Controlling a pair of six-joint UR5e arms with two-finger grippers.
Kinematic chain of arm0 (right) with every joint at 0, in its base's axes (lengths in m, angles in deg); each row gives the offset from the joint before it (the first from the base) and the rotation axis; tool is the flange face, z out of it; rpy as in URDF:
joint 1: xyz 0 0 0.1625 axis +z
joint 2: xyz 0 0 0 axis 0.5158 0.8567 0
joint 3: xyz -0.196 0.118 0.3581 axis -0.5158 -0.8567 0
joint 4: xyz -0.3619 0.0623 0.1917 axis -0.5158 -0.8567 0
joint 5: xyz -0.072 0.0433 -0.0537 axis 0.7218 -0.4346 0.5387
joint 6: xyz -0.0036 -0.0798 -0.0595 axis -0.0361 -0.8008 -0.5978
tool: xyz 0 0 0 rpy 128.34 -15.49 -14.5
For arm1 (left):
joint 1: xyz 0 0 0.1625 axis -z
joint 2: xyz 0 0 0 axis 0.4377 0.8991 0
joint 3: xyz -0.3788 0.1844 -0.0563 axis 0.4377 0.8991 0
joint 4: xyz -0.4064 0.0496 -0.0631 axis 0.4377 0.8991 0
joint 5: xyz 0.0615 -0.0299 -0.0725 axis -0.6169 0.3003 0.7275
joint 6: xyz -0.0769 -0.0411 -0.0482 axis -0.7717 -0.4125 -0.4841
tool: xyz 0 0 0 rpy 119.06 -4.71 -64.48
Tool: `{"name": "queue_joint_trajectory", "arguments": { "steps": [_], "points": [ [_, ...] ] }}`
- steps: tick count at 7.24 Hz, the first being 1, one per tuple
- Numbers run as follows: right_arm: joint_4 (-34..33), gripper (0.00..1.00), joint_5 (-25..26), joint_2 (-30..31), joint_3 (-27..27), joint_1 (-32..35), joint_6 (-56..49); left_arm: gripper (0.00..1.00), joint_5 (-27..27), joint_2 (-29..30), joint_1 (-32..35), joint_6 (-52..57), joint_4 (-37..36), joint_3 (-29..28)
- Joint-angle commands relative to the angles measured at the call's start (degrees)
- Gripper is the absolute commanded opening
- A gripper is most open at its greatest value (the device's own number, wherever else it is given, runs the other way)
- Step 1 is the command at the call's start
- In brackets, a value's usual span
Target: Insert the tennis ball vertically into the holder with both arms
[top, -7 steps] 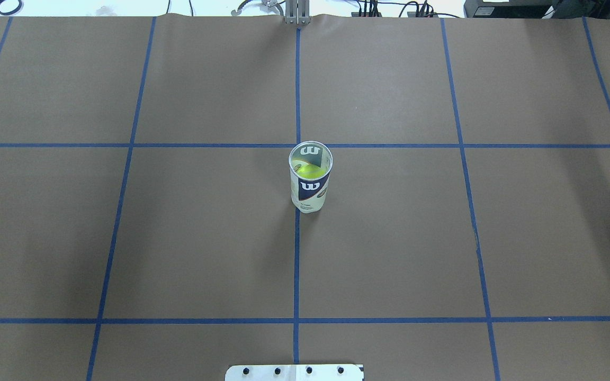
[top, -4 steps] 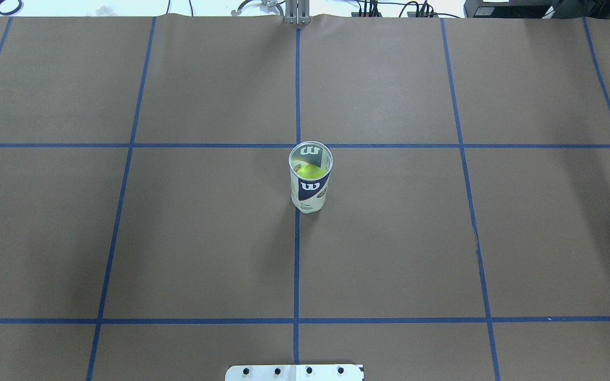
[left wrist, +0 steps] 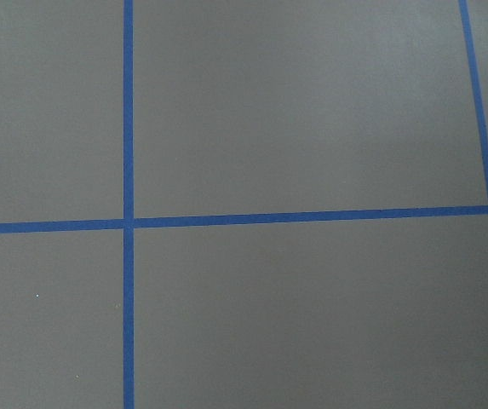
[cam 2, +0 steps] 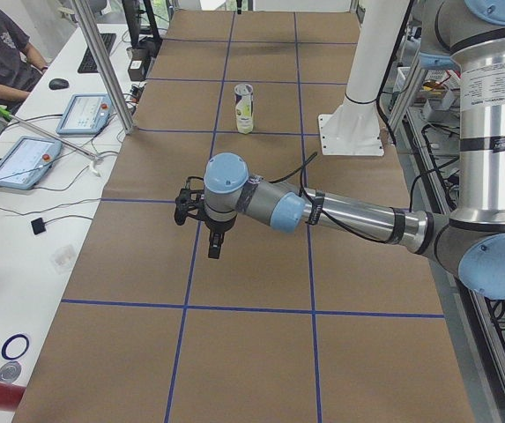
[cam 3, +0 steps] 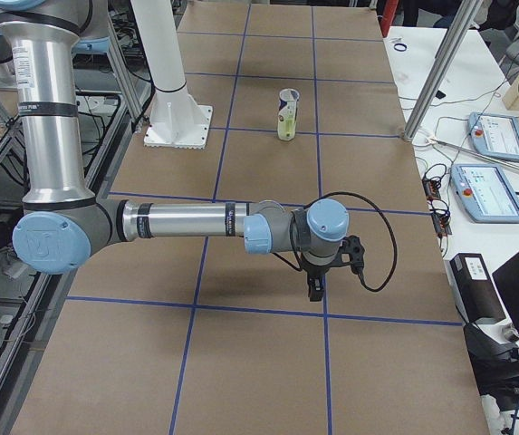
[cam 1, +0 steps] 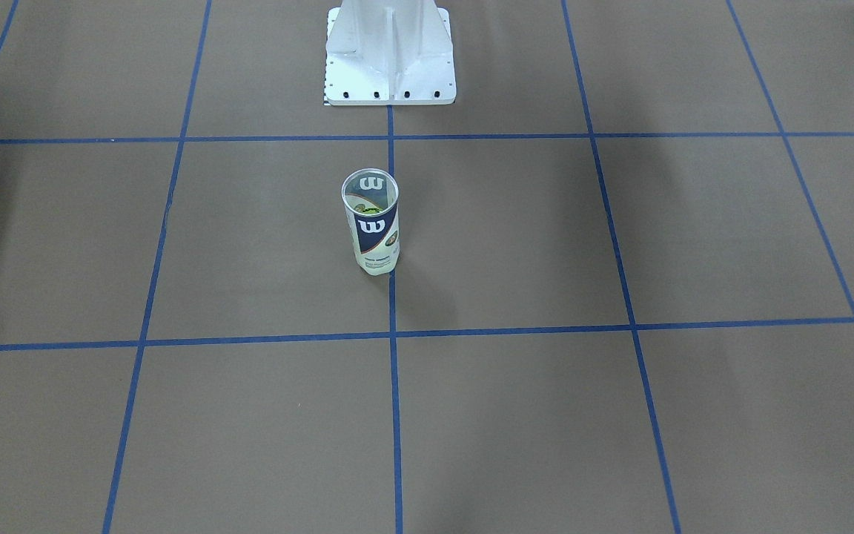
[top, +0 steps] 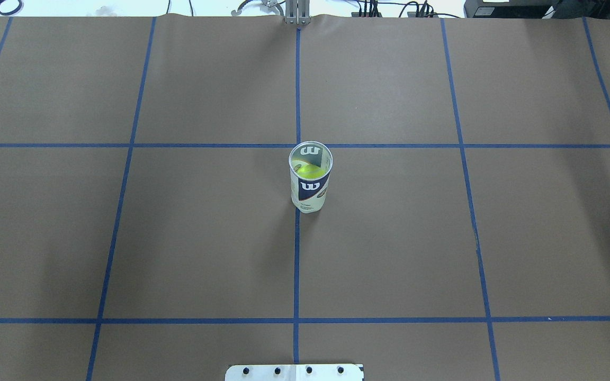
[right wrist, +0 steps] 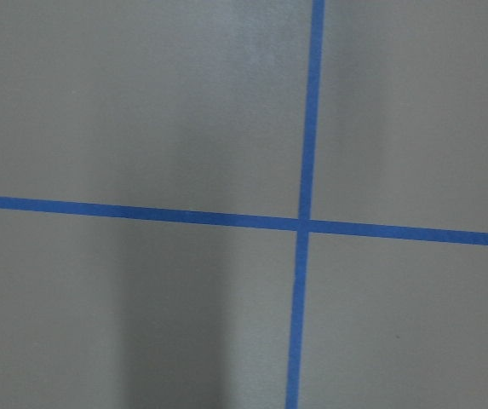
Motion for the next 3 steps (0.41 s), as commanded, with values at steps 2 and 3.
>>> {"name": "queue_joint_trajectory", "arguments": {
  "steps": [2, 3],
  "points": [
    [0.51, 0.99, -2.48, 0.62, 0.93, 0.0, 0.1, 1.0, -0.01, 0.55, 0.04, 0.07, 0.03, -0.19],
    [0.51, 0.99, -2.31, 0.62, 0.93, 0.0, 0.02, 1.0, -0.1, 0.99, 0.04, 0.07, 0.03, -0.11]
  ]
}}
